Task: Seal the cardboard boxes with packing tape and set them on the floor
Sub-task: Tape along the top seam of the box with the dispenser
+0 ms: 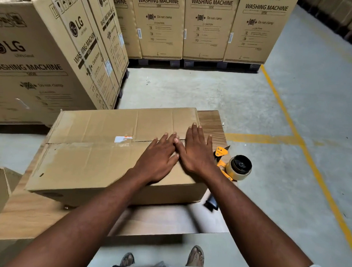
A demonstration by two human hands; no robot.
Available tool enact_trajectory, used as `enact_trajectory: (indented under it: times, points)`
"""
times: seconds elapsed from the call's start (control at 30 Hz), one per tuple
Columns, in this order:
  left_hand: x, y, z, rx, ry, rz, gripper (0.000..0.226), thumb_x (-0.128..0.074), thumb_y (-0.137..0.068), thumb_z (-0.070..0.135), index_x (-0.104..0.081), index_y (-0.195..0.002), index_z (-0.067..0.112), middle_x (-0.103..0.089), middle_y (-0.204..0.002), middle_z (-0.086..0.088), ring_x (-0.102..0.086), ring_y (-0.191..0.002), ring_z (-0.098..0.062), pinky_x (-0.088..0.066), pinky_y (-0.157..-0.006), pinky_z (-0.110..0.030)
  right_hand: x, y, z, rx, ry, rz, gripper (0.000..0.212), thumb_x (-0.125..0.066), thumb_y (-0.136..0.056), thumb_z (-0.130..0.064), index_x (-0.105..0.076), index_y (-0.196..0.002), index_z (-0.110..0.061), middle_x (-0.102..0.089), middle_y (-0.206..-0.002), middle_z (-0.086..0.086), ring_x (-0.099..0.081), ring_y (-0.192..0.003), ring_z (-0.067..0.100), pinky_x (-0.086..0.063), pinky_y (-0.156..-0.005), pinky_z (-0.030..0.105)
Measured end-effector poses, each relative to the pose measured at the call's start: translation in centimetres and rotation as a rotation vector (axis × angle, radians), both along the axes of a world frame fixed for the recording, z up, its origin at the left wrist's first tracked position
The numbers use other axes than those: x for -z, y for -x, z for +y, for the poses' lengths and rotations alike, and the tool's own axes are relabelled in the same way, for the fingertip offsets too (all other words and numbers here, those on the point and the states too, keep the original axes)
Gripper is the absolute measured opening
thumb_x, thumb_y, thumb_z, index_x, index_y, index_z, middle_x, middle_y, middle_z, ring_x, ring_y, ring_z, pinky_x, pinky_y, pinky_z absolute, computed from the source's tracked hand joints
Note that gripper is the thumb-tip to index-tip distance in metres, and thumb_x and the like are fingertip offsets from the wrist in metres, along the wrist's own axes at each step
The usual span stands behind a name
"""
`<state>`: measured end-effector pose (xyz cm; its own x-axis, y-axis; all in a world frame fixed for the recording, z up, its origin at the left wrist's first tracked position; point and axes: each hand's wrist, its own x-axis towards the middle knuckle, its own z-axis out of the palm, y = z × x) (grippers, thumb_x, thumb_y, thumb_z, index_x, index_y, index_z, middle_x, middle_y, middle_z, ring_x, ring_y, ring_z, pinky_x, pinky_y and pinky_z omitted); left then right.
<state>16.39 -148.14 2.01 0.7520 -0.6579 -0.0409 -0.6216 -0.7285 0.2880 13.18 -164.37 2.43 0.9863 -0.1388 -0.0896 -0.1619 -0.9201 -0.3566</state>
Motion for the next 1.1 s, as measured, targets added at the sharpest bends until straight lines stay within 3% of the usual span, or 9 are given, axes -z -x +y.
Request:
enact_trajectory:
  times: [0.27,0.4,0.5,0.6,0.73,0.9,0.97,1.03,1.1]
  points:
    - [-0.1,-4.2,16.6,-0.306,-0.052,0.006,0.063,-0.026,-0.104,0.049,-0.011,-0.16,0.022,-0.005,-0.167,0.005,-0.003,-0.153,-0.015,-0.007,-0.122,-0.037,-0.2,-1.2,5.0,0.227,0.184,0.075,0.073,-0.021,-0.101,-0.043,-0.002,-0.156,0.002,0.008,-0.165,0.02,0.01,-0.152,0.035,0.007,-0.12,0.06]
    - [0.1,-3.9,15.3,-0.239,-0.045,-0.02,0.062,-0.028,-0.105,0.041,-0.013,-0.159,0.016,-0.007,-0.167,-0.001,-0.005,-0.154,-0.021,-0.009,-0.123,-0.039,0.1,-1.9,14.4,-0.123,0.128,0.02,0.07,-0.021,-0.103,-0.042,-0.005,-0.157,-0.001,0.003,-0.165,0.019,0.005,-0.153,0.033,-0.001,-0.123,0.053]
    - [0.2,-4.4,16.7,-0.093,0.013,0.006,0.056,-0.03,-0.106,0.032,-0.013,-0.159,0.024,-0.008,-0.167,0.006,-0.004,-0.153,-0.013,-0.007,-0.123,-0.035,0.3,-2.4,19.0,-0.241,0.088,0.015,0.066,-0.021,-0.104,-0.039,-0.005,-0.158,-0.006,-0.001,-0.167,0.014,0.004,-0.154,0.027,0.0,-0.124,0.046]
    - [0.6,-5.7,21.3,-0.034,0.022,-0.019,0.056,-0.027,-0.106,0.042,-0.014,-0.159,0.03,-0.008,-0.165,0.011,-0.004,-0.153,-0.009,-0.009,-0.123,-0.035,0.6,-2.4,18.8,-0.192,0.104,0.001,0.071,-0.019,-0.103,-0.051,-0.006,-0.159,-0.009,0.002,-0.167,0.008,0.005,-0.154,0.022,-0.002,-0.125,0.044]
    - [0.7,-8.1,29.1,-0.208,0.052,-0.075,0.058,-0.03,-0.105,0.048,-0.021,-0.158,0.026,-0.014,-0.164,0.01,-0.011,-0.152,-0.012,-0.013,-0.12,-0.036,1.0,-2.4,16.9,0.085,0.128,-0.006,0.077,-0.018,-0.1,-0.057,-0.005,-0.159,-0.009,0.005,-0.167,0.007,0.007,-0.154,0.021,-0.001,-0.124,0.045]
    - [1.3,-8.6,30.4,-0.348,0.319,-0.005,0.07,-0.053,-0.099,0.043,-0.023,-0.157,0.017,-0.011,-0.166,0.0,-0.007,-0.153,-0.016,-0.01,-0.12,-0.032,0.7,-4.1,20.5,0.44,0.136,0.011,0.083,-0.026,-0.098,-0.053,-0.009,-0.155,0.006,0.001,-0.164,0.025,0.003,-0.152,0.038,-0.002,-0.122,0.055]
    - [1.8,-8.5,30.4,-0.476,0.452,0.095,0.094,-0.065,-0.091,0.047,-0.008,-0.159,0.017,-0.003,-0.167,-0.002,-0.003,-0.153,-0.017,-0.009,-0.122,-0.032,0.5,-5.0,24.1,0.4,0.131,0.021,0.085,-0.027,-0.099,-0.054,-0.009,-0.154,0.007,0.0,-0.163,0.028,0.003,-0.151,0.041,-0.002,-0.123,0.054]
    - [2.2,-8.7,31.2,-0.62,0.611,0.306,0.113,-0.075,-0.079,0.057,-0.003,-0.159,0.022,-0.021,-0.165,0.0,-0.024,-0.149,-0.018,-0.022,-0.122,-0.038,0.6,-5.6,28.5,0.263,0.11,0.02,0.086,-0.024,-0.099,-0.056,-0.006,-0.155,0.006,0.004,-0.163,0.028,0.006,-0.152,0.04,0.002,-0.123,0.052]
    - [2.6,-8.9,32.1,-0.682,0.721,0.464,0.109,-0.078,-0.072,0.061,-0.017,-0.156,0.028,-0.044,-0.152,0.01,-0.045,-0.136,-0.013,-0.034,-0.116,-0.04,0.7,-5.9,32.9,0.108,0.081,0.002,0.083,-0.02,-0.1,-0.055,-0.005,-0.155,0.005,0.006,-0.163,0.026,0.008,-0.152,0.039,0.004,-0.123,0.051]
